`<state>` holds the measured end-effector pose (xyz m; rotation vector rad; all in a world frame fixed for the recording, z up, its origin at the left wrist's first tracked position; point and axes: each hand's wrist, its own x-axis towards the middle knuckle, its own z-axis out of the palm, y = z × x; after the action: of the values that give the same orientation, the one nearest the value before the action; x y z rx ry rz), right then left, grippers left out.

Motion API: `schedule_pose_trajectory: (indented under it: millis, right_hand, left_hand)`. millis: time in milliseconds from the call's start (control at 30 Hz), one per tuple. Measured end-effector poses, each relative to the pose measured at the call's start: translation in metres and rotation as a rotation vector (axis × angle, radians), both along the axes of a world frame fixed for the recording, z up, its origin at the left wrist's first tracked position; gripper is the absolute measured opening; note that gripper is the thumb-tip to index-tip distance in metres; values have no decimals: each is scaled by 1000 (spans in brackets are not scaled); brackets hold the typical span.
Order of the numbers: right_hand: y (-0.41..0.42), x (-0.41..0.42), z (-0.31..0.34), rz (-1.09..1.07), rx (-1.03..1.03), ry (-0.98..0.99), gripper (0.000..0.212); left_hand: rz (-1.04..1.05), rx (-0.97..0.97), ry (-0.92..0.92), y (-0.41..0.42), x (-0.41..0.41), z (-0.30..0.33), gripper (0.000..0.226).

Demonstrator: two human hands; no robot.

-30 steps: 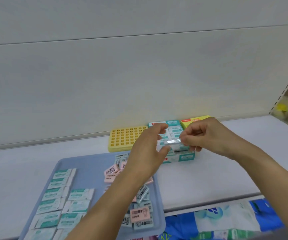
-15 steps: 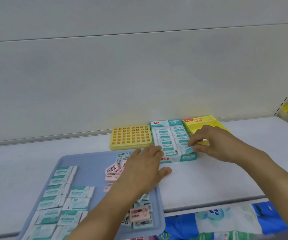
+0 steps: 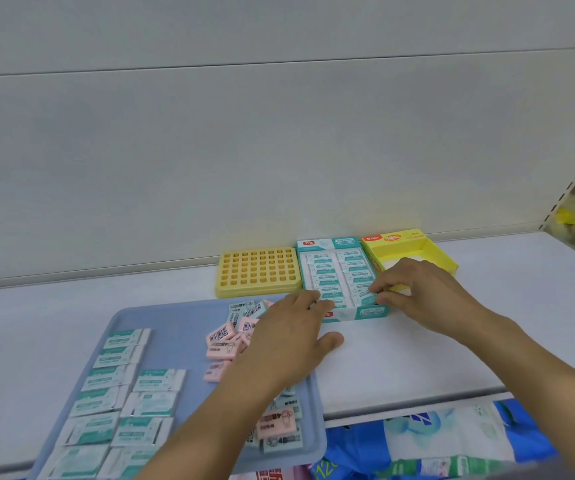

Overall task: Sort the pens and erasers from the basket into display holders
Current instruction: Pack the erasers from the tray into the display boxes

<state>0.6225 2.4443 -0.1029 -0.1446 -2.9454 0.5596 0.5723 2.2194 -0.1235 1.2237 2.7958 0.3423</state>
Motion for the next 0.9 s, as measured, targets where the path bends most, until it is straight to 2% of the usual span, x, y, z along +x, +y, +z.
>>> schedule_pose_trajectory:
  millis: [133, 200, 333, 400, 500, 600, 700, 800, 900]
  right_hand:
    - [1, -1, -1, 81, 56, -23, 15]
    - [-2, -1, -4, 131, 121, -72, 22]
    - [-10, -2, 1, 103, 201, -120, 38]
    - [-21, -1, 5, 91, 188, -46, 34]
    - [-51, -2, 7, 124, 30, 168, 26]
    - [-93, -8, 8, 249, -87, 204, 19]
    - [-142, -16, 11, 375, -169, 131, 15]
    - [-188, -27, 12, 471, -151, 57, 13]
    - [-228, -42, 12, 550, -27, -52, 16]
  left_hand:
    - [7, -2, 34, 1, 0, -2, 57]
    - [16, -6, 47, 2, 0, -3, 57]
    - [20, -8, 40, 2, 0, -1, 57]
    - [5, 41, 21, -2, 4, 3, 58]
    - [4, 298, 0, -24, 16, 11, 55]
    - [152, 471, -32, -71, 25, 19, 40]
    - [374, 503, -39, -136, 18, 25, 30]
    - [554, 453, -42, -200, 7, 25, 26]
    - [615, 351, -38, -235, -8, 17, 24]
